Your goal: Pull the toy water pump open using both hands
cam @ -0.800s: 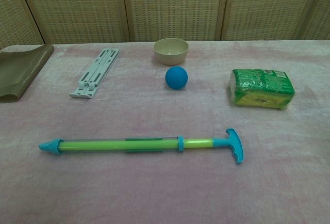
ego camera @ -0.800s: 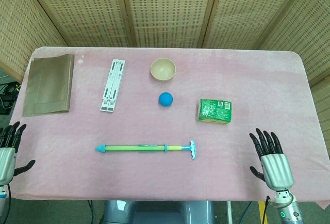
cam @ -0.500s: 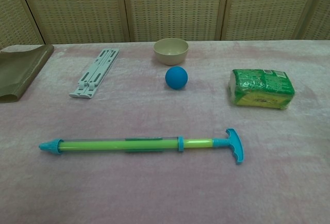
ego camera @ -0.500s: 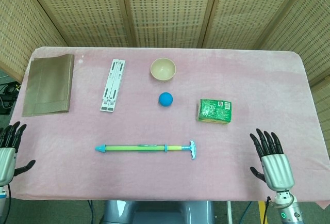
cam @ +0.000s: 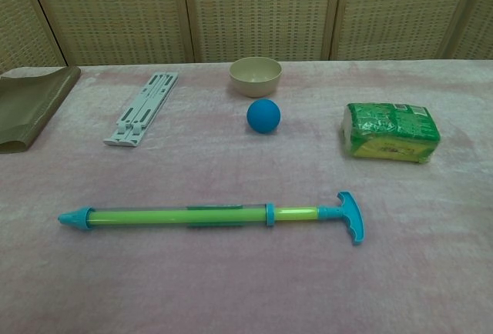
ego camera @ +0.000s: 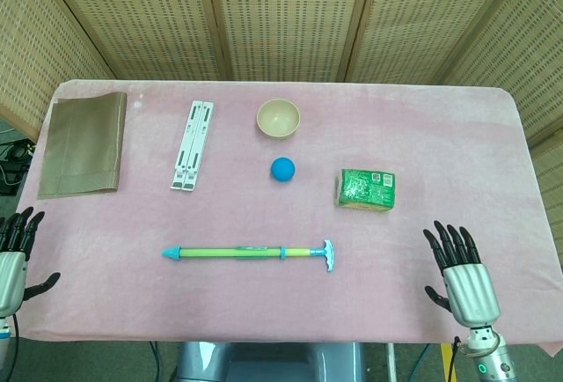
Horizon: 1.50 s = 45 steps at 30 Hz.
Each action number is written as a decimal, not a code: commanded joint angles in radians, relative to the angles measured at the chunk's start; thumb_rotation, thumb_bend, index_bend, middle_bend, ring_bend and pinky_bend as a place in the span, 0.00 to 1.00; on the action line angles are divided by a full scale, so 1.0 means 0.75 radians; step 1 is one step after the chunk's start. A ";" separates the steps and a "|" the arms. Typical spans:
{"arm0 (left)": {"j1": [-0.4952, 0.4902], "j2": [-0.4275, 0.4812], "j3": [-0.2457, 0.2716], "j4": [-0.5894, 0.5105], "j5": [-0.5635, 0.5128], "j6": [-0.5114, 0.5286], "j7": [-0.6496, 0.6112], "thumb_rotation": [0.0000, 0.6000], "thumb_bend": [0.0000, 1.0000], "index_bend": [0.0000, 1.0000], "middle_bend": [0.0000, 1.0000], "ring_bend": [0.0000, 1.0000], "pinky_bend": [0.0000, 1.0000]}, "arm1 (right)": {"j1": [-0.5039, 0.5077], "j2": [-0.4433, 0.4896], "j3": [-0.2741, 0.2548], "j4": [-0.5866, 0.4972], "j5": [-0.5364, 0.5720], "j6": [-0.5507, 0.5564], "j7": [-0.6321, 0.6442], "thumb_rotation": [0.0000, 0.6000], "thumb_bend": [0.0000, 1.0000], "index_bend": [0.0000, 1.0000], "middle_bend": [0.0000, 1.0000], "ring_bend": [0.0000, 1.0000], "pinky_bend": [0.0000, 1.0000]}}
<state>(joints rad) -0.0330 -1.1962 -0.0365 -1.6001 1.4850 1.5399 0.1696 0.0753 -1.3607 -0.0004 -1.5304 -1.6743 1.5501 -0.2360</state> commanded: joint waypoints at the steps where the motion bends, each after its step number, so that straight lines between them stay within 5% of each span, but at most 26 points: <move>1: 0.001 0.001 0.002 -0.002 0.003 0.001 0.003 1.00 0.00 0.00 0.00 0.00 0.00 | 0.001 -0.002 -0.002 0.000 -0.001 -0.003 0.003 1.00 0.17 0.08 0.00 0.00 0.01; 3: 0.003 0.002 0.003 -0.007 0.006 0.005 0.004 1.00 0.00 0.00 0.00 0.00 0.00 | 0.004 -0.007 0.000 0.000 -0.013 0.004 0.005 1.00 0.17 0.11 0.04 0.05 0.08; 5: 0.004 0.004 0.001 -0.010 0.005 0.008 0.003 1.00 0.00 0.00 0.00 0.00 0.00 | 0.008 -0.015 0.006 -0.001 -0.024 0.015 0.008 1.00 0.17 0.15 0.19 0.21 0.22; 7: 0.004 0.006 -0.002 -0.011 0.001 0.008 -0.003 1.00 0.00 0.00 0.00 0.00 0.00 | 0.019 -0.030 0.020 -0.009 -0.030 0.017 0.003 1.00 0.17 0.18 0.42 0.46 0.36; 10: 0.003 0.009 -0.004 -0.014 -0.002 0.005 -0.010 1.00 0.00 0.00 0.00 0.00 0.00 | 0.069 -0.045 0.040 -0.054 -0.040 -0.047 -0.058 1.00 0.17 0.22 0.67 0.70 0.47; 16: 0.003 0.014 -0.005 -0.015 -0.002 0.004 -0.027 1.00 0.00 0.00 0.00 0.00 0.00 | 0.190 -0.154 0.092 -0.180 0.004 -0.244 -0.323 1.00 0.19 0.34 0.95 0.95 0.61; 30: -0.003 0.030 -0.011 -0.007 -0.023 -0.022 -0.085 1.00 0.00 0.00 0.00 0.00 0.00 | 0.337 -0.502 0.163 -0.128 0.251 -0.478 -0.614 1.00 0.40 0.48 1.00 1.00 0.68; 45: -0.013 0.029 -0.010 -0.002 -0.036 -0.048 -0.096 1.00 0.00 0.00 0.00 0.00 0.00 | 0.428 -0.736 0.244 0.033 0.457 -0.518 -0.773 1.00 0.47 0.45 1.00 1.00 0.68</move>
<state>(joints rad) -0.0421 -1.1745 -0.0441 -1.6021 1.4585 1.5047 0.0977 0.3890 -1.8988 0.1732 -1.5202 -1.3517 1.1653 -0.8002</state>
